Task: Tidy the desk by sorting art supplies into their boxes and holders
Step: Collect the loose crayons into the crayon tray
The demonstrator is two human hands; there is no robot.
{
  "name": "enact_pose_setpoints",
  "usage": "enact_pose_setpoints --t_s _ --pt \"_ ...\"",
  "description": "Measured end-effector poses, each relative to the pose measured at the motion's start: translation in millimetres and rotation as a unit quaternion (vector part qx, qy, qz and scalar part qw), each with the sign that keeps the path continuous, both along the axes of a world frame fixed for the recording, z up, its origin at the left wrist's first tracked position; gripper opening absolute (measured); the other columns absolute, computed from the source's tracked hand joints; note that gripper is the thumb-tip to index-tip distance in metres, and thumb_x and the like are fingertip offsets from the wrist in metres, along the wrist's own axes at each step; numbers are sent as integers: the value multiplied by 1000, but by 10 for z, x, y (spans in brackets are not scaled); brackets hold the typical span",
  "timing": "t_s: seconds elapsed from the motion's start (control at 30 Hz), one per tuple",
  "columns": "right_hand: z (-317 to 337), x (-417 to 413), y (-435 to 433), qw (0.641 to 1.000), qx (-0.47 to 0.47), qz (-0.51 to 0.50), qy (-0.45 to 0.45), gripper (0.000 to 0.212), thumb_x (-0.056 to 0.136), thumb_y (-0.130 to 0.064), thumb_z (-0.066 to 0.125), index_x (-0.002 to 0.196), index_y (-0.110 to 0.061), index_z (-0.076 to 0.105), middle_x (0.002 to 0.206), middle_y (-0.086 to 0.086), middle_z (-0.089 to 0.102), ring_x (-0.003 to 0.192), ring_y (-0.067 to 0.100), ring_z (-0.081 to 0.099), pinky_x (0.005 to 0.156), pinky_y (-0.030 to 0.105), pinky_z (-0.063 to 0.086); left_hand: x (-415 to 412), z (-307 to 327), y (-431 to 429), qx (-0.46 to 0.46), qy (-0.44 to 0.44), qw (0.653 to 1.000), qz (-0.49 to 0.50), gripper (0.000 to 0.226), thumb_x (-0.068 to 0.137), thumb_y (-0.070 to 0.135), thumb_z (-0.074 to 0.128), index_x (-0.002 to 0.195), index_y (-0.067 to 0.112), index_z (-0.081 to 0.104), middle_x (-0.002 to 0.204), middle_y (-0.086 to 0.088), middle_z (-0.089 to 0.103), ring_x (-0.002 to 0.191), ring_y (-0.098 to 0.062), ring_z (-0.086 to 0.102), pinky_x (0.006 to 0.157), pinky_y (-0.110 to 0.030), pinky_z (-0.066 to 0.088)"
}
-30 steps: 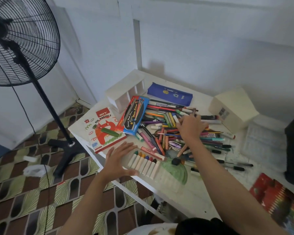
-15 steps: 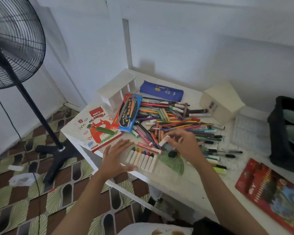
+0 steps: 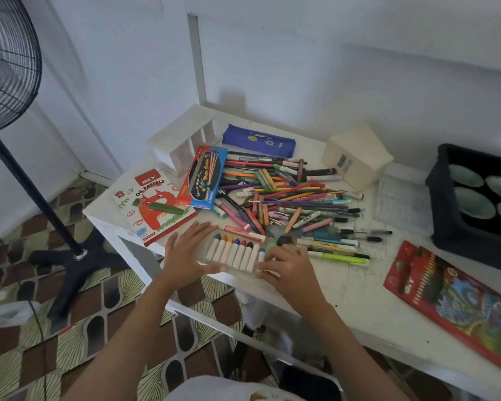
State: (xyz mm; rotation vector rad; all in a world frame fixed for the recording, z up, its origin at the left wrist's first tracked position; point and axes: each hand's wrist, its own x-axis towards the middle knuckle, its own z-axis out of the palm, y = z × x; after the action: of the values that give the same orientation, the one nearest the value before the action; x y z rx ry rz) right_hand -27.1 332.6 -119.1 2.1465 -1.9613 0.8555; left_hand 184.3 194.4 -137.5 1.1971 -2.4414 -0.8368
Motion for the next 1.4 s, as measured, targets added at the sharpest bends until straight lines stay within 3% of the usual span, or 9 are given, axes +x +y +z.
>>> enact_pose_setpoints --t_s 0.2,0.3,0.4,0.63,0.93,1.07,1.2,1.33,1.4 --pt "-17 -10 5 999 46 -17 -14 28 82 -38 50 77 -26 74 81 -14 64 80 9 50 70 24 24 7 -6 11 -12 6 1000 1 103 45 99 37 135 51 25 143 31 20 138 7 8 113 -41 -3" --pt "-25 1 -8 997 63 -44 -31 10 76 -34 66 72 -26 69 81 -13 64 80 9 52 72 23 27 -1 1 13 -14 7 1000 2 103 45 98 38 135 51 25 144 30 20 138 6 7 113 -41 -3" --pt "-43 24 -24 990 100 -81 -55 13 68 -29 78 72 -27 66 80 -12 64 77 15 58 68 29 36 -1 -2 14 -13 3 1000 3 103 44 99 36 134 52 24 144 31 20 138 8 7 113 -39 -4" --pt "94 -45 -143 969 212 -68 -102 10 81 -35 68 86 -28 63 97 -15 58 94 6 46 83 30 33 10 -44 8 -17 0 1000 5 99 47 97 41 135 53 25 145 32 20 139 7 7 111 -36 -6" --pt "356 -560 -674 960 106 -148 -211 12 87 -23 64 84 -13 70 78 -2 62 69 13 58 67 30 51 13 -56 8 -17 10 1000 10 99 48 97 40 135 52 25 146 30 21 138 9 5 112 -37 -4" --pt "445 -864 -1051 956 67 -220 -182 17 89 -24 60 92 -11 71 86 3 65 75 15 57 65 25 42 20 -61 10 -10 10 1000 9 95 50 94 46 134 54 26 145 36 17 136 16 0 112 -36 -4" --pt "447 -1045 -1378 943 68 -288 -154 15 89 -23 59 91 -15 71 91 3 68 85 20 59 71 33 49 18 -50 5 -8 3 1000 7 94 48 96 44 133 58 25 143 37 15 134 19 -3 112 -37 -3" --pt "472 -1172 -1689 944 115 -290 -107 19 89 -15 57 102 -16 70 106 7 66 104 28 54 87 44 46 12 -49 8 4 3 1000 5 94 50 86 57 131 70 13 145 36 17 135 17 -1 112 -38 -3" --pt "470 -1219 -1807 939 167 -293 -66 24 88 -12 58 109 -17 68 111 7 63 109 29 51 90 44 41 15 -42 3 -1 4 1000 8 93 50 86 57 133 65 20 145 36 17 136 16 0 112 -38 -3"
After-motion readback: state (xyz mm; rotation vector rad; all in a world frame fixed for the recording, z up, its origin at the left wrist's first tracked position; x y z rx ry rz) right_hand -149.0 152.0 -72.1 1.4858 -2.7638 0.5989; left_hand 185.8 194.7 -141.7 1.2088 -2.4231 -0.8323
